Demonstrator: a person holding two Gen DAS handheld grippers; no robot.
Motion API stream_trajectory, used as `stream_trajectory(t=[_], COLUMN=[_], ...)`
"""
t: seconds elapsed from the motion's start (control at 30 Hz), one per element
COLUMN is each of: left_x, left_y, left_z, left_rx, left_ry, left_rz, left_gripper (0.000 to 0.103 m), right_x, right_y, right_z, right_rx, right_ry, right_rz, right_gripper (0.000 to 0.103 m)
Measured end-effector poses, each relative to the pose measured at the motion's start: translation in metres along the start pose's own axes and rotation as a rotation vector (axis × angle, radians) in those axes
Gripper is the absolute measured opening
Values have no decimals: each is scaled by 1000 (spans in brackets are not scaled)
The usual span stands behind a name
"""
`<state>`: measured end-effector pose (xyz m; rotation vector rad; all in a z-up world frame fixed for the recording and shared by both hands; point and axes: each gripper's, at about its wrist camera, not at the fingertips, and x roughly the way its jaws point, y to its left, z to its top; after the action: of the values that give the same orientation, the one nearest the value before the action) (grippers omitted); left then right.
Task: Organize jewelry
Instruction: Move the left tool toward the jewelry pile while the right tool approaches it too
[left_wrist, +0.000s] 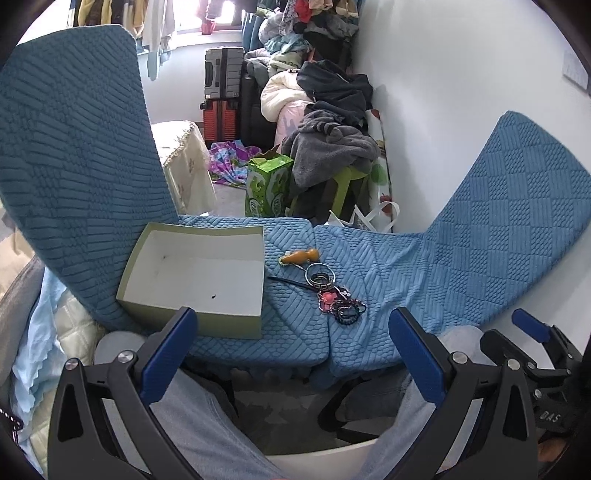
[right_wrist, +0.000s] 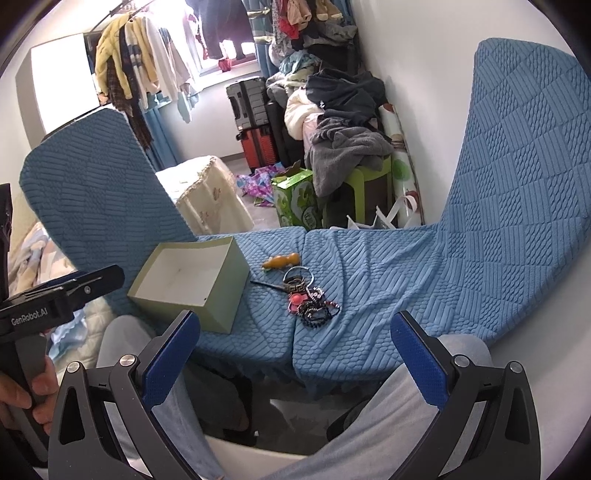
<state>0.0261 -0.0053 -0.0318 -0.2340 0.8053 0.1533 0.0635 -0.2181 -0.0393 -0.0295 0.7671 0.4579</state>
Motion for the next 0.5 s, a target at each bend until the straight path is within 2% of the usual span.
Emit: stream_trajectory(t=[0.17, 0.23, 0.37, 0.5], left_x=[30, 45, 77, 103], left_y=[-6, -10, -23, -29], left_z=[-2, -3, -8, -7], left_rx=[-2, -14, -18, 6], left_ry=[20, 48, 85, 113], left_rz=[0, -13, -53, -52], left_gripper=[103, 102, 102, 102], right_x=[21, 34, 59, 87], right_y=[-12, -21, -37, -50], right_z=[-8, -12, -18, -22], right_rx=[-8, 5, 25, 36], right_ry=[-8, 10, 30, 40], right_rz=[-36, -43, -31, -29], right_gripper=[103, 98, 96, 93])
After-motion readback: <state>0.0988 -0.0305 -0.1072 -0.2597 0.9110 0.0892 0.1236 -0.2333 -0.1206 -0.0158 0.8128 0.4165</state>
